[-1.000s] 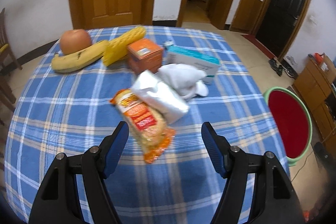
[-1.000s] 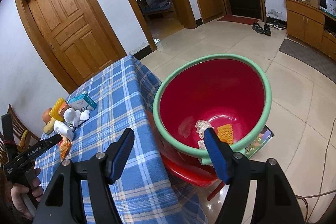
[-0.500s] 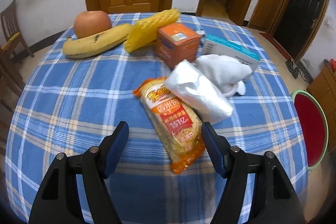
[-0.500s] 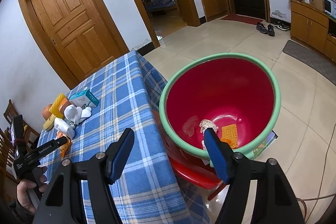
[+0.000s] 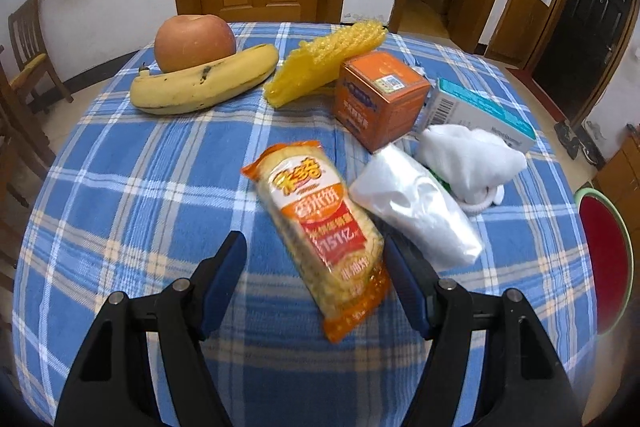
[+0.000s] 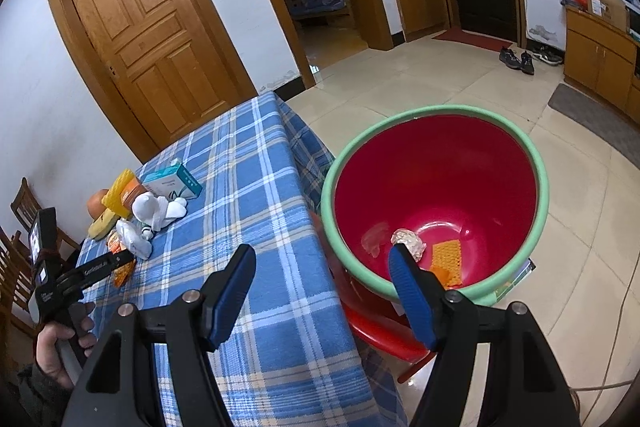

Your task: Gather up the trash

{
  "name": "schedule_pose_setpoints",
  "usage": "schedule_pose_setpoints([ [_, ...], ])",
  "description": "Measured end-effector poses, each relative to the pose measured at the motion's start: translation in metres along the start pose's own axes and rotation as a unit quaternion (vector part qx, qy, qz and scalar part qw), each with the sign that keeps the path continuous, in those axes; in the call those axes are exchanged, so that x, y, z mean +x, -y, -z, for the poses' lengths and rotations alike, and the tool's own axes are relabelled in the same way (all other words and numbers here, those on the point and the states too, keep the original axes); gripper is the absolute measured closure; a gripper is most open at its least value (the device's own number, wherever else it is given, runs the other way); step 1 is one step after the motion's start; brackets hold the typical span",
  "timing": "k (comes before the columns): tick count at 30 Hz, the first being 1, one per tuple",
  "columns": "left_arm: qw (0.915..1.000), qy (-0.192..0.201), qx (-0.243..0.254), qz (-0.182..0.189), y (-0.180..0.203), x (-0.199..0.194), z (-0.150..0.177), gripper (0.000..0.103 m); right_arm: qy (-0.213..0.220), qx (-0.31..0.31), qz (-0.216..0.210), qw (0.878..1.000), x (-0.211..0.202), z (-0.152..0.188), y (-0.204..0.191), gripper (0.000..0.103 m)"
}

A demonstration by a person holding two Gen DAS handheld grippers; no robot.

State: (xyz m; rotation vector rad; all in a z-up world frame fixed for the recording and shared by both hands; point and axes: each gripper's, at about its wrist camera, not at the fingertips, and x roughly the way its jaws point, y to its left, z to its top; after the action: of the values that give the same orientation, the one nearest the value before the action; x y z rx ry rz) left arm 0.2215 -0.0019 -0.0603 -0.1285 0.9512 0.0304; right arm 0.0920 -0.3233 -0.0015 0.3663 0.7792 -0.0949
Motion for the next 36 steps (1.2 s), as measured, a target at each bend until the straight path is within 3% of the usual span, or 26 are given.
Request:
schedule_pose_setpoints([
  [4, 0.9999, 0.008, 0.008, 0.004, -0.001, -0.001, -0.002, 0.048, 0.001, -0.014, 0.001, 1.000, 0.000, -0.003, -0.009, 0.032],
  [7, 0.9998, 0.006, 0.008, 0.015, -0.004, -0.003, -0.001, 0.050, -0.002, -0.028, -0.006, 1.000, 0.002, -0.005, -0.020, 0.032],
  [22, 0.9983, 0.029, -0.001, 0.051, -0.045, -0.049, 0.020, 0.051, -0.039, -0.096, -0.072, 0.992, 0.031, 0.002, -0.106, 0.032],
  [36, 0.9982, 0.045, -0.031, 0.027, -0.094, -0.061, 0.025, 0.051, -0.100, -0.197, -0.120, 0.968, 0.096, 0.017, -0.215, 0.034],
])
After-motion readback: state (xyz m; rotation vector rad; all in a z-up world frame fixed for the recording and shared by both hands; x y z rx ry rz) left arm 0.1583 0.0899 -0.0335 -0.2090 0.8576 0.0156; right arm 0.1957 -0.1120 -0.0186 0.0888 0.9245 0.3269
